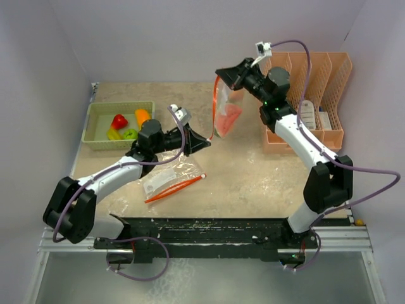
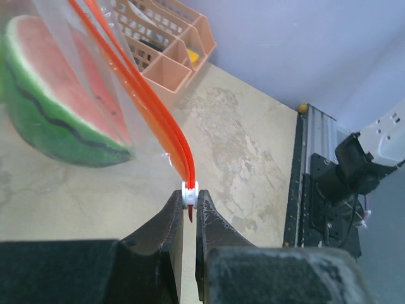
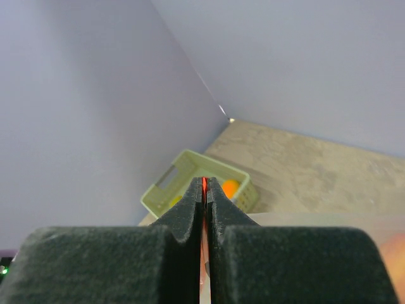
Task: Open the zip-top bag and remove the fake food
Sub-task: Unzip the zipper food storage bag at the center of the board, then open the zipper of the food storage bag at the center of the board.
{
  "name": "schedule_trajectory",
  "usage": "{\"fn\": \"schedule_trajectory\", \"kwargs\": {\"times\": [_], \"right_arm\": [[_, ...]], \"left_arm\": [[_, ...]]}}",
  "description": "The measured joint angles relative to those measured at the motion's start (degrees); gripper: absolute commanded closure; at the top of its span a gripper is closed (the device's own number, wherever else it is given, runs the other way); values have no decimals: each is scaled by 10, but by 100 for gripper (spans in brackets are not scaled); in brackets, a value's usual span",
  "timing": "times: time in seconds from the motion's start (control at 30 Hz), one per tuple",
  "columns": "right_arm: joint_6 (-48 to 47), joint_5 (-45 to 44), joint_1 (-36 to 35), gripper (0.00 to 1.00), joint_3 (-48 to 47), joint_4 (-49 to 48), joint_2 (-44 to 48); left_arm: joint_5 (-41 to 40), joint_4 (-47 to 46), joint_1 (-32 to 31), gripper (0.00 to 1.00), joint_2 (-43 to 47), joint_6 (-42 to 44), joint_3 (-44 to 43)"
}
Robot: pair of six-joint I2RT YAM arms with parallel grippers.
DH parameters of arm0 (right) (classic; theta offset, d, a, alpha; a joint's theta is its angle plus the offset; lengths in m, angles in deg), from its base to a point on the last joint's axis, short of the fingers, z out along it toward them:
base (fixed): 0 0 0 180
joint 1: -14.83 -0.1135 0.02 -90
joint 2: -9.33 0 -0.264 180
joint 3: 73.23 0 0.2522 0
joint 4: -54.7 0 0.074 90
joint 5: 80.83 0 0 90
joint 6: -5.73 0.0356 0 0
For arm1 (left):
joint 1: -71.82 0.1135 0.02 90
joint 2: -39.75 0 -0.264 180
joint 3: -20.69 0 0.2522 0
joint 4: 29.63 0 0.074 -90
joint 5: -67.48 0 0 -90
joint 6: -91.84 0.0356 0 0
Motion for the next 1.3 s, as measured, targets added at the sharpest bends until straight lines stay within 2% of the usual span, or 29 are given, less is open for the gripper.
{"fn": "schedule_trajectory", "kwargs": {"times": [0.17, 0.37, 0.5, 0.57, 0.67, 0.8, 0.83, 0.97, 1.0, 1.1, 1.13, 1.23, 1.3], "right_arm": [[7, -5, -19, 100, -72, -8, -46], [10, -44, -16, 99, -4, -2, -49], [3, -70, -12, 57, 89, 7, -31], [-4, -80, -10, 40, 131, 18, -19], [-19, -108, -10, 27, 173, 43, 9], [-50, -169, -11, 21, 199, 122, 83], [-58, -187, -11, 22, 199, 145, 107], [-79, -257, -10, 40, 209, 212, 213], [-81, -271, -10, 48, 218, 227, 244], [-86, -295, -10, 81, 238, 252, 305], [-86, -294, -10, 87, 243, 257, 316], [-78, -270, -11, 99, 259, 261, 322], [-73, -249, -14, 100, 281, 260, 315]], "left_arm": [[-45, 142, 5, 88, 45, 63, -74], [-63, 203, 7, 88, 59, 102, -97], [-53, 168, 6, 88, 16, 86, -69], [-50, 151, 2, 89, -14, 77, -55], [-47, 127, -9, 89, -60, 64, -50], [-43, 92, -29, 89, -100, 49, -50], [-42, 83, -35, 89, -107, 45, -50], [-40, 55, -50, 89, -125, 34, -50], [-39, 49, -51, 89, -129, 31, -51], [-35, 28, -58, 87, -144, 21, -57], [-33, 19, -61, 87, -152, 19, -61], [-32, 10, -74, 85, -171, 15, -76], [-32, 6, -85, 84, -180, 15, -86]]}}
